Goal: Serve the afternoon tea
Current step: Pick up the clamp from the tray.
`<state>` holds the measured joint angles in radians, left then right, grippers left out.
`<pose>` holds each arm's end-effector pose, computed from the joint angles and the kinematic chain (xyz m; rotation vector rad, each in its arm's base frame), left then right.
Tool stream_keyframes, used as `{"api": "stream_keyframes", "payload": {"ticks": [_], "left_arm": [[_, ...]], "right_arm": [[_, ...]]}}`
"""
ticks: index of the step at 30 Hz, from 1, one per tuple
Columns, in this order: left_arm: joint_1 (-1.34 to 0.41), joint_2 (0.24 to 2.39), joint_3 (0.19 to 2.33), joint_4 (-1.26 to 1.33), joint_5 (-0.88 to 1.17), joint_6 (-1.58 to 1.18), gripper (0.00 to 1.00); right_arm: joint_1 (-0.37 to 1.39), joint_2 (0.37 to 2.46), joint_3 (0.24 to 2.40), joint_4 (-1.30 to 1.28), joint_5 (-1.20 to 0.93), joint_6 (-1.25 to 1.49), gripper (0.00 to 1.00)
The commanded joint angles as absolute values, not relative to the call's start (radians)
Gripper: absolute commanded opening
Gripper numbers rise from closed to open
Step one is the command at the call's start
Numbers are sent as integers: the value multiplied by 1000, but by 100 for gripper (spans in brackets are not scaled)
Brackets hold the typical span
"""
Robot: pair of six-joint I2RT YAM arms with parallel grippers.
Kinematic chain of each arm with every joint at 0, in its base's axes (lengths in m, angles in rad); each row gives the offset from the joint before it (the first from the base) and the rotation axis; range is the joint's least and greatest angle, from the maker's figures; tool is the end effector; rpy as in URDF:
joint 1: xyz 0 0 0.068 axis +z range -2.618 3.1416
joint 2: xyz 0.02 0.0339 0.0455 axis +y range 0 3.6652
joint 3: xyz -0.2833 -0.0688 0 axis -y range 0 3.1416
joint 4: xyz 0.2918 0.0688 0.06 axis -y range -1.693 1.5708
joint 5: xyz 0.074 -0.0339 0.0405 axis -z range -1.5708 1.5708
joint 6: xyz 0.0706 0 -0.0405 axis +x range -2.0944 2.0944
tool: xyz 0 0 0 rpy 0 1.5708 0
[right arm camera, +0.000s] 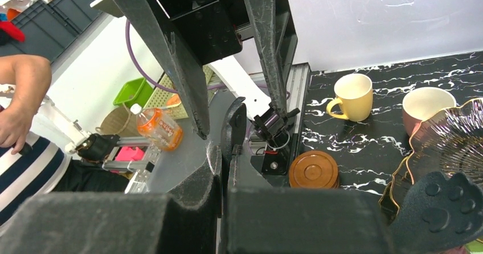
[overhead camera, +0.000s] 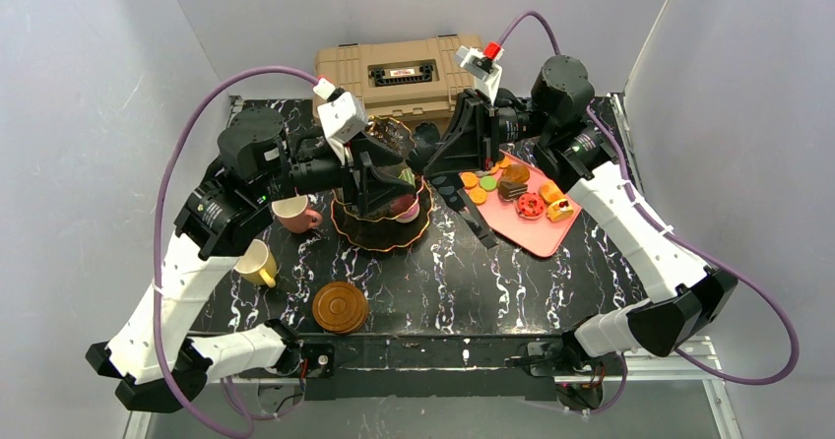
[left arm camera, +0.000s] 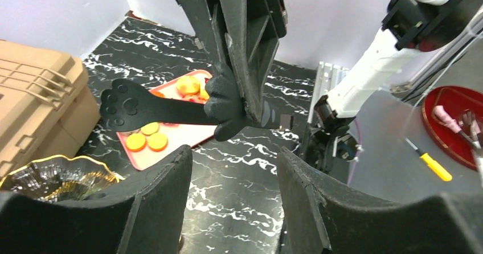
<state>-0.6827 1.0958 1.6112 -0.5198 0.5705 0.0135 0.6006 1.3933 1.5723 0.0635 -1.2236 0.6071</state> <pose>0.1685 -0.1862 0.5609 0.9809 1.3392 -0.9624 0.2443 0.2478 0.5269 -1.1788 1.3238 1.7199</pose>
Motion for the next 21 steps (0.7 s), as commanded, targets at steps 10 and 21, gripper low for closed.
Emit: {"api": "stream_keyframes", "payload": {"ticks": [10,21], "left_arm": [[-683,1090,1593,-367,670,-183,39],[-682,1133,1595,-287,714,-218,15]], "right_arm": [[606,1412,1573,175,-1277,635,2],[614,1427,1559,186,-1287,641,2]]}}
